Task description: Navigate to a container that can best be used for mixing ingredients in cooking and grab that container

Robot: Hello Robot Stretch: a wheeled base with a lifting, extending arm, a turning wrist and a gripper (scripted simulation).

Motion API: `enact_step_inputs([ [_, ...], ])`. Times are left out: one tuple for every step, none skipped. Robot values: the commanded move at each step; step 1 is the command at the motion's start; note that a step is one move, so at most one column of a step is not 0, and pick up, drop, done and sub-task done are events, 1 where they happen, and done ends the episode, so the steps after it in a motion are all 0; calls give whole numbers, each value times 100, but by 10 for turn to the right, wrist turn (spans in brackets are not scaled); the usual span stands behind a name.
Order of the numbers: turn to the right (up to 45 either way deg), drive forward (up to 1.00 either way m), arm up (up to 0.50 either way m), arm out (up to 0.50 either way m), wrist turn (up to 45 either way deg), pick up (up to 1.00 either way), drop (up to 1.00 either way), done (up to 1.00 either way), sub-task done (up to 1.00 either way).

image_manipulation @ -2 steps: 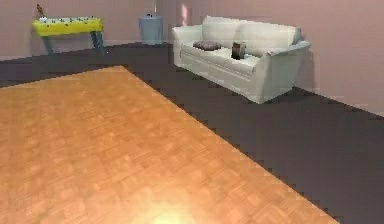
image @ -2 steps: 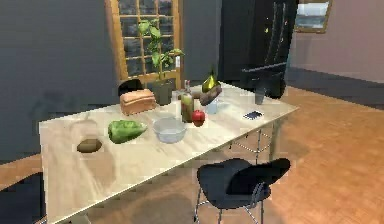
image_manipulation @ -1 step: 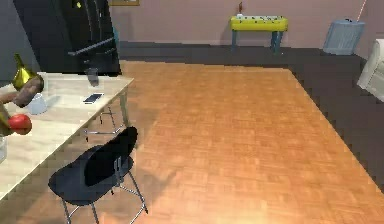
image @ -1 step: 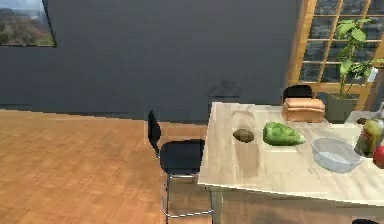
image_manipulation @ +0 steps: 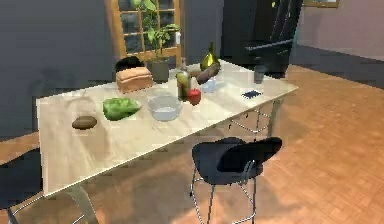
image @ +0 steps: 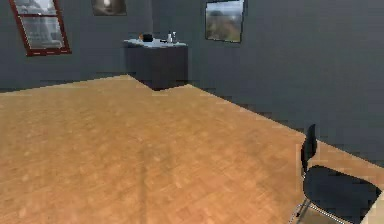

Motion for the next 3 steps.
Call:
enact_step_inputs([
  [450, 0, 0, 0, 0, 0, 0, 0, 0],
  [210, 0, 0, 0, 0, 0, 0, 0, 0],
  [0, 50, 0, 0, 0, 0, 0, 0, 0],
])
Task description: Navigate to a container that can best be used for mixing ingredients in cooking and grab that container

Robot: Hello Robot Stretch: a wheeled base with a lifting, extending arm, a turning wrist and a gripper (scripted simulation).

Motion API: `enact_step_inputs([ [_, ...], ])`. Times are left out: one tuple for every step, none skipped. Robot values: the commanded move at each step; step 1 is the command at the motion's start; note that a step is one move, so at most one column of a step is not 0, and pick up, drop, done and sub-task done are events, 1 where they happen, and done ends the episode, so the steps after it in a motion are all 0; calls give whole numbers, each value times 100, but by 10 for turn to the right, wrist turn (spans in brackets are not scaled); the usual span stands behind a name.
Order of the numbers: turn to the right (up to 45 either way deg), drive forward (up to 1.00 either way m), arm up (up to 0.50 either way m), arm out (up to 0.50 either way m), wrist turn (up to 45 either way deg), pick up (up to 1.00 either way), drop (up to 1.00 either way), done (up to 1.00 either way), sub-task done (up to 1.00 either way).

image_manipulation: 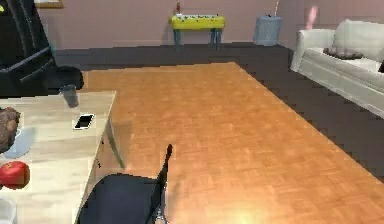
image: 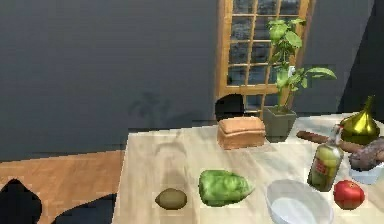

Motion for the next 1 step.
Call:
enact_step_inputs([
  [-450, 0, 0, 0, 0, 0, 0, 0, 0],
])
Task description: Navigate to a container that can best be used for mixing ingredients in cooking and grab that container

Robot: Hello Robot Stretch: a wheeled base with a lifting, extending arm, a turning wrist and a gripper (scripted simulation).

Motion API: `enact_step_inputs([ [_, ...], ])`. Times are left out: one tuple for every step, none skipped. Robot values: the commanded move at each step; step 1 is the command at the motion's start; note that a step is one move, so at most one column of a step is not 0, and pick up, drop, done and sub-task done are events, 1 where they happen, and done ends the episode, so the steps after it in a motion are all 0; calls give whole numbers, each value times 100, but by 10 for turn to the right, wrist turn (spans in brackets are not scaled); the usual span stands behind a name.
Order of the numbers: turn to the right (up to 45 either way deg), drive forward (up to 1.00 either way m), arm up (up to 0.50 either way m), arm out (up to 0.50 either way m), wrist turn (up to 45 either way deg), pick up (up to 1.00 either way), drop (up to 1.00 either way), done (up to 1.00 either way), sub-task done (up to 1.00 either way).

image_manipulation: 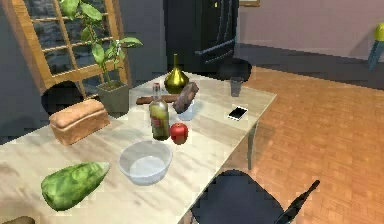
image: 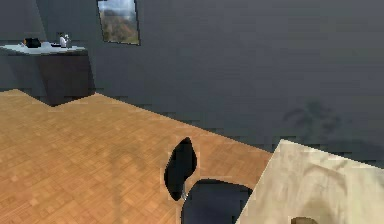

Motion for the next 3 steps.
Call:
enact_step_inputs([
  [-90, 0, 0, 0, 0, 0, 0, 0, 0],
  [0, 0, 50, 0, 0, 0, 0, 0, 0],
  [0, 0, 38, 0, 0, 0, 0, 0, 0],
])
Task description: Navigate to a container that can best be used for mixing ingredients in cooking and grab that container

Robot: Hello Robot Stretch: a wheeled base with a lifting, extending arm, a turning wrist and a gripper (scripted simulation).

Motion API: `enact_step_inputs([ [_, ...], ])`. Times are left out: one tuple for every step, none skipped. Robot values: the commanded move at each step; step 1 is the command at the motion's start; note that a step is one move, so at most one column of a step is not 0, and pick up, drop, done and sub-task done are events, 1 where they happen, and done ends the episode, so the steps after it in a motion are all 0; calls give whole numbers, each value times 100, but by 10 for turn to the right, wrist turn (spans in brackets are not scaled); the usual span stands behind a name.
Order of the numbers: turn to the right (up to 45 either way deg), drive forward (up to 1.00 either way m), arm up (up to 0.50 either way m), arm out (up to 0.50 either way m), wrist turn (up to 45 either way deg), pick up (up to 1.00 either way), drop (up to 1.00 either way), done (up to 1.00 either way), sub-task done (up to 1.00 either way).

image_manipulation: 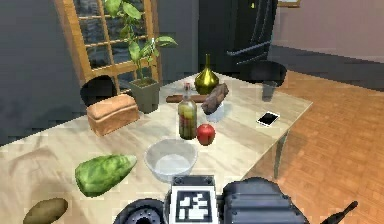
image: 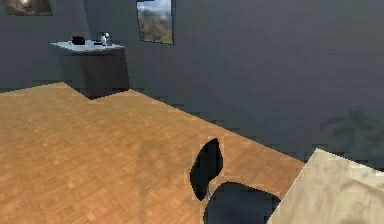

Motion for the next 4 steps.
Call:
enact_step_inputs([
  [0, 0, 0, 24, 0, 0, 0, 0, 0],
  [0, 0, 0, 0, 450, 0, 0, 0, 0],
  [0, 0, 0, 0, 450, 0, 0, 0, 0],
  [0, 0, 0, 0, 450, 0, 0, 0, 0],
])
